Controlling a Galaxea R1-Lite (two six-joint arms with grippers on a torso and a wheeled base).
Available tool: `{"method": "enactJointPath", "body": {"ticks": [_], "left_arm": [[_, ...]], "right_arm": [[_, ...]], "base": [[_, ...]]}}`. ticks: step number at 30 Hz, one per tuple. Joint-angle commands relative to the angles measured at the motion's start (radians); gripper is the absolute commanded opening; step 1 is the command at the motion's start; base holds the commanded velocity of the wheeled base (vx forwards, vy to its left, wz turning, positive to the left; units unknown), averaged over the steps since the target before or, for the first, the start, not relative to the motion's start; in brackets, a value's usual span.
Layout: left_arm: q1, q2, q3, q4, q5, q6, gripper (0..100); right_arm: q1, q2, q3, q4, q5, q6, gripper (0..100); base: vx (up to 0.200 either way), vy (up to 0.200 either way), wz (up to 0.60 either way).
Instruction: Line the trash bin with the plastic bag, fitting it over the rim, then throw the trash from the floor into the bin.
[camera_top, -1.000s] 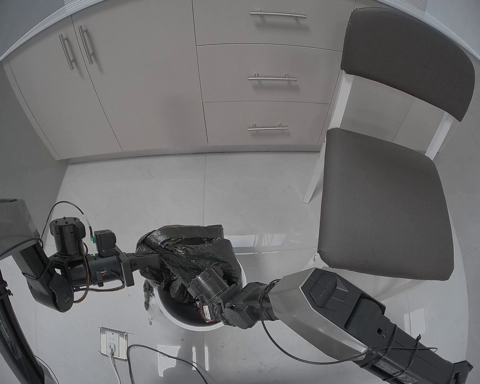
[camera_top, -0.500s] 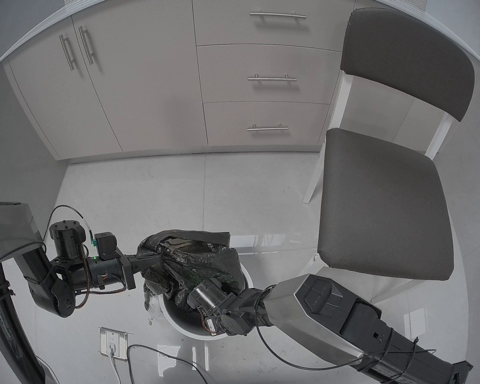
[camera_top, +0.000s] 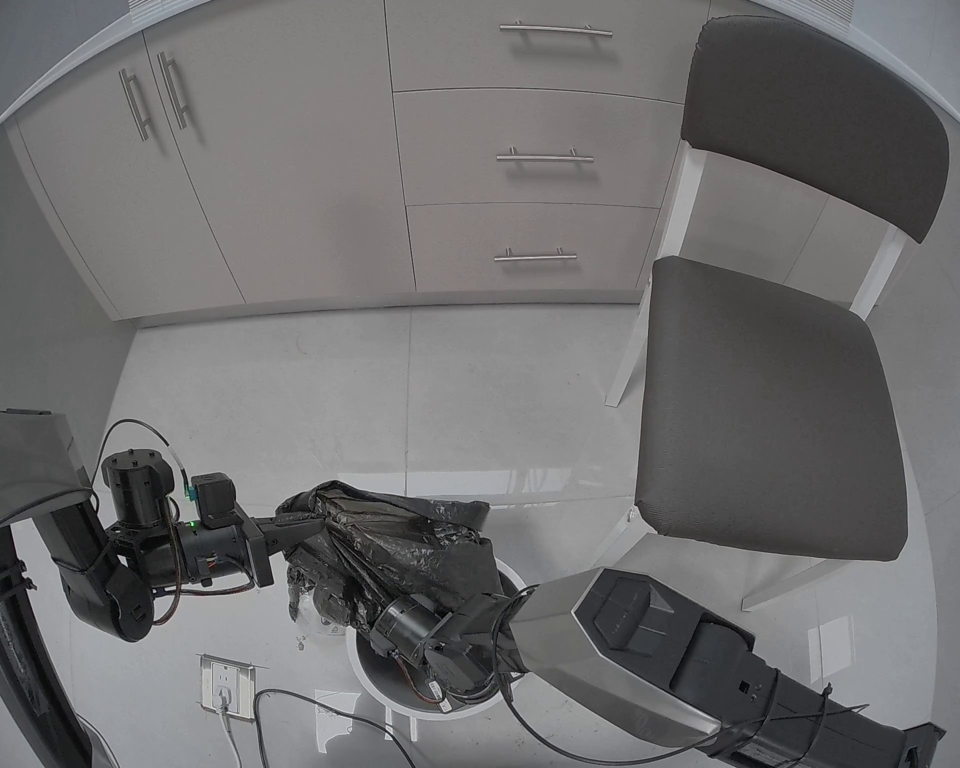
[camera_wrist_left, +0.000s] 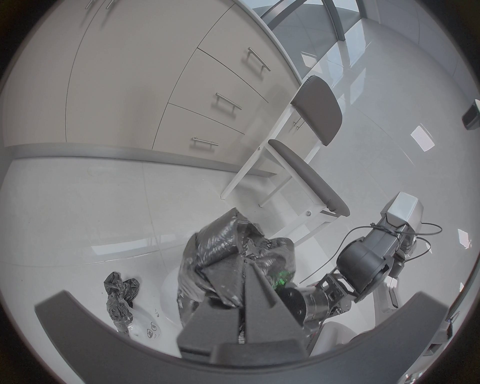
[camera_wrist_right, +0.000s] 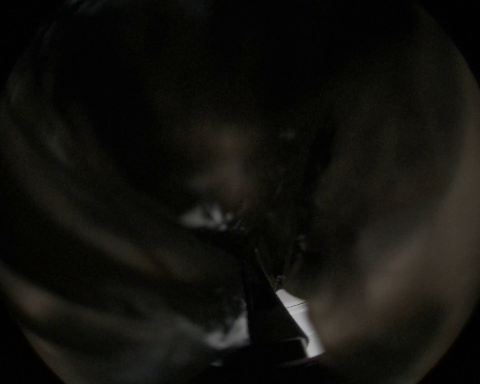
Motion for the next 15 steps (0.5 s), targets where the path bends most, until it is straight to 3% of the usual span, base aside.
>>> {"method": "enactJointPath", "body": {"ticks": [1,6,15], "left_arm": [[0.000,0.004,0.004,-0.009,0.001,-0.001,0],[-0.011,0.004,0.009,-0.012,0.001,-0.001,0],[-0.022,0.001,0.007,-0.012,0.003,-0.001,0]], "right_arm": [[0.013,0.038,0.000,0.021,-0.001,-0.042,0],[0.016,0.020,0.000,-0.039,-0.006,-0.060,0],[0.015,-0.037,0.000,-0.177,-0.044,-0.180,0]], "base": [[0.000,0.000,0.00],[0.000,0.000,0.00],[0.000,0.000,0.00]]}}
